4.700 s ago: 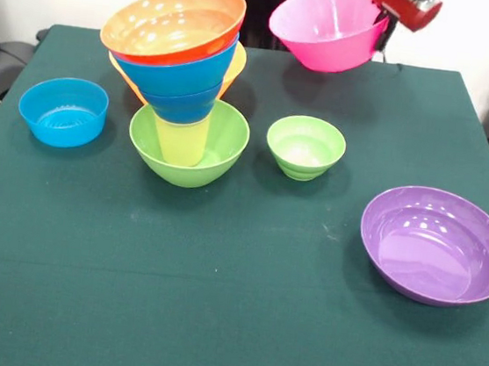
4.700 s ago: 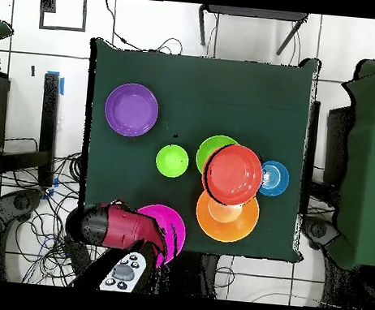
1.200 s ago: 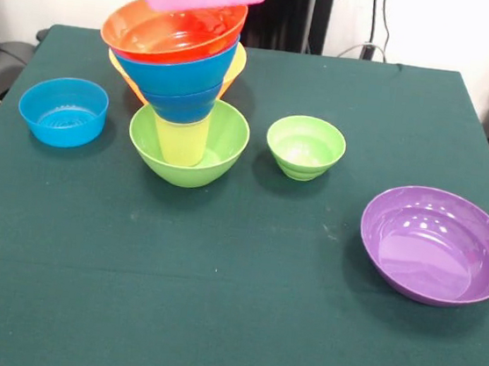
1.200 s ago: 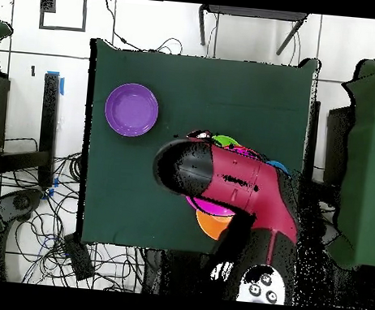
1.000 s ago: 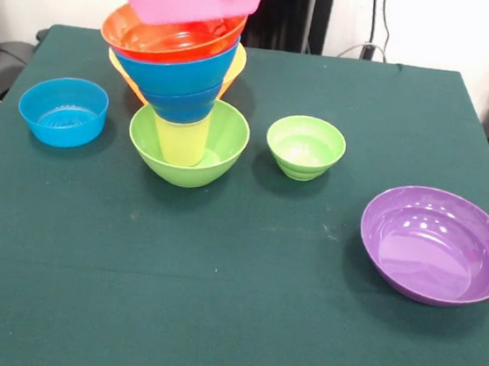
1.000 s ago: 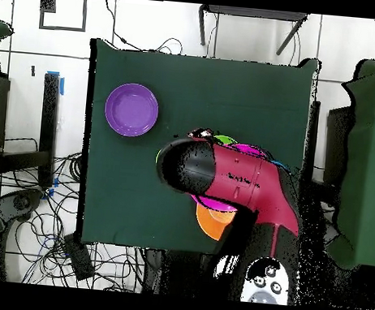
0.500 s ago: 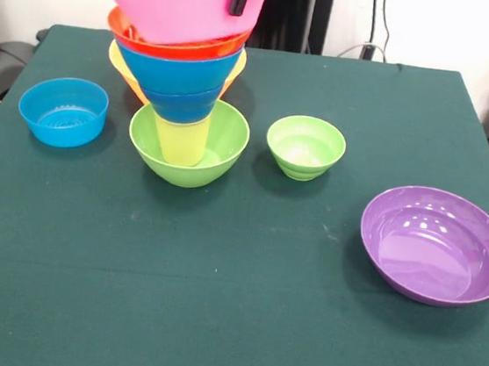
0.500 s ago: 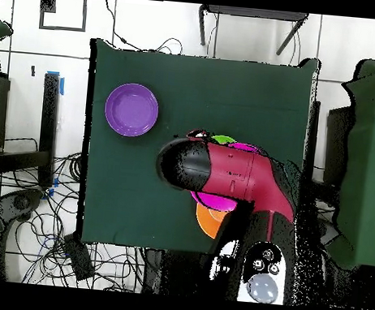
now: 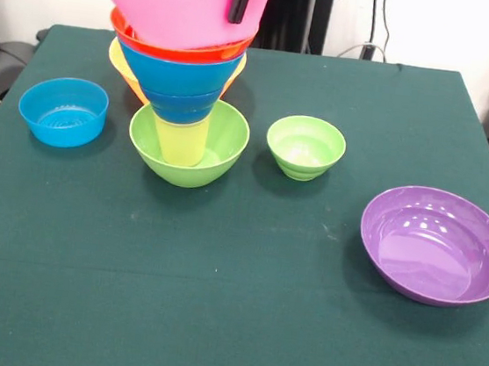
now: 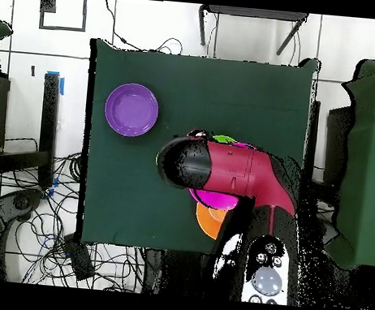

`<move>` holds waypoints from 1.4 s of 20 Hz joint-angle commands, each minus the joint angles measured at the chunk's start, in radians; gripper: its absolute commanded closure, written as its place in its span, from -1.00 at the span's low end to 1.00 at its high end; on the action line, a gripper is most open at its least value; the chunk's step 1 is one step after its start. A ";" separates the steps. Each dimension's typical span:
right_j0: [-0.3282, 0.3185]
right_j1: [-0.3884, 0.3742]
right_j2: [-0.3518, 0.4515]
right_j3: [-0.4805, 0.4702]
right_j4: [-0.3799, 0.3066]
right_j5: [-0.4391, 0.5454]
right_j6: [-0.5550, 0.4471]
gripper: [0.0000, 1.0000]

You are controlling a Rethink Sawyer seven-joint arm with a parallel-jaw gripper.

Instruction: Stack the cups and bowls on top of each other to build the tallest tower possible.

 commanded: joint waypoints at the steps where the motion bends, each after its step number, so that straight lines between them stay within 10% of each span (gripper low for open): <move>1: -0.018 0.022 0.114 0.048 -0.099 0.018 -0.214 1.00; 28: -0.067 0.007 0.163 0.033 -0.152 0.098 -0.268 1.00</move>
